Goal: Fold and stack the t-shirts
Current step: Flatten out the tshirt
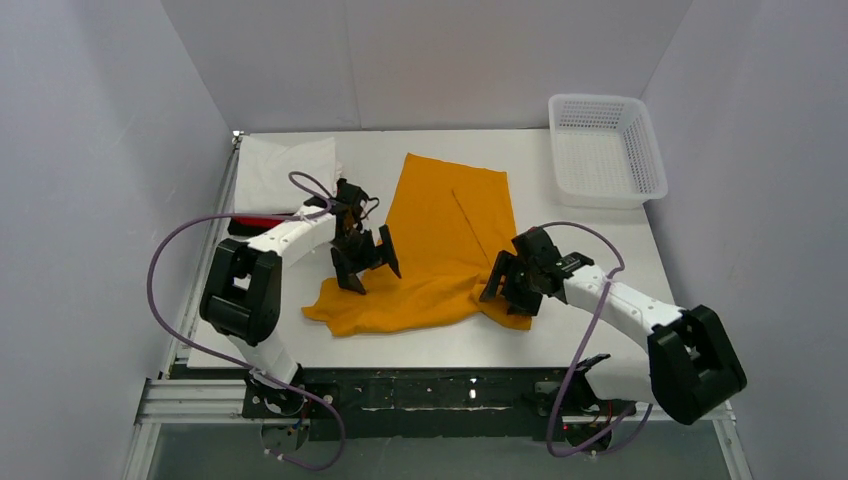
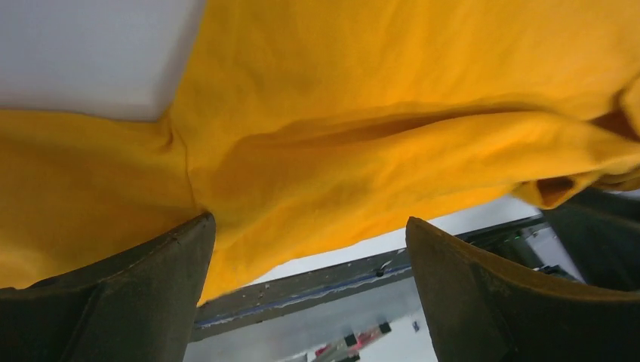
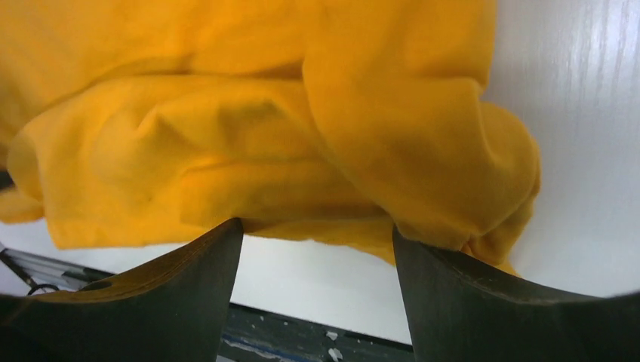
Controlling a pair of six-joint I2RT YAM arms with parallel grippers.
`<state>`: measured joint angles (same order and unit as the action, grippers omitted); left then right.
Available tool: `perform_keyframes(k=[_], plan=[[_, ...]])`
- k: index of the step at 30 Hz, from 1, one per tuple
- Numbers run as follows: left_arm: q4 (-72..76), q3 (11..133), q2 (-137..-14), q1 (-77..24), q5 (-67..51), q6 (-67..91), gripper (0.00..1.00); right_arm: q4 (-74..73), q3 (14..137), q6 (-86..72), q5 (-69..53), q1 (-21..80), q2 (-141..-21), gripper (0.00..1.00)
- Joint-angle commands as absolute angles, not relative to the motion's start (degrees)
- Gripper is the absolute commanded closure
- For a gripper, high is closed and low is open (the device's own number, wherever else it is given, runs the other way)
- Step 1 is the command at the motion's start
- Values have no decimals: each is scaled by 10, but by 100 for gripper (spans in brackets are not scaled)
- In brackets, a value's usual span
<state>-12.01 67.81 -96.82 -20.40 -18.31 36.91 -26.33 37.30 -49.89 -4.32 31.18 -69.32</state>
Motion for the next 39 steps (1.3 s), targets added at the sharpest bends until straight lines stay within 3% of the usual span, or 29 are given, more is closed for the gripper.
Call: perform_keyframes(k=[1, 6, 12, 18, 22, 28, 33, 35, 39], plan=[[-77, 581, -974, -259, -236, 433, 2, -218, 419, -518, -12, 298, -771, 20], [17, 483, -968, -341, -239, 493, 2, -200, 536, -458, -20, 264, -897, 23], [174, 435, -964, -432, -261, 555, 2, -162, 719, -342, -169, 254, -1077, 34], [215, 575, -1090, -499, -264, 506, 2, -158, 938, -266, -368, 253, -1221, 44], [282, 667, -1175, -536, -276, 490, 2, -284, 1069, -155, -348, 231, -1254, 43], [283, 751, -1192, -552, -233, 467, 2, -285, 992, -223, -327, 76, -1155, 33], [94, 867, -1159, -552, -210, 388, 2, -327, 898, -218, -165, 18, -1017, 23], [58, 849, -1113, -551, -201, 363, 2, -333, 834, -229, -111, 7, -959, 24], [-5, 753, -974, -533, -138, 334, 2, -311, 668, -283, -152, 5, -857, 27]])
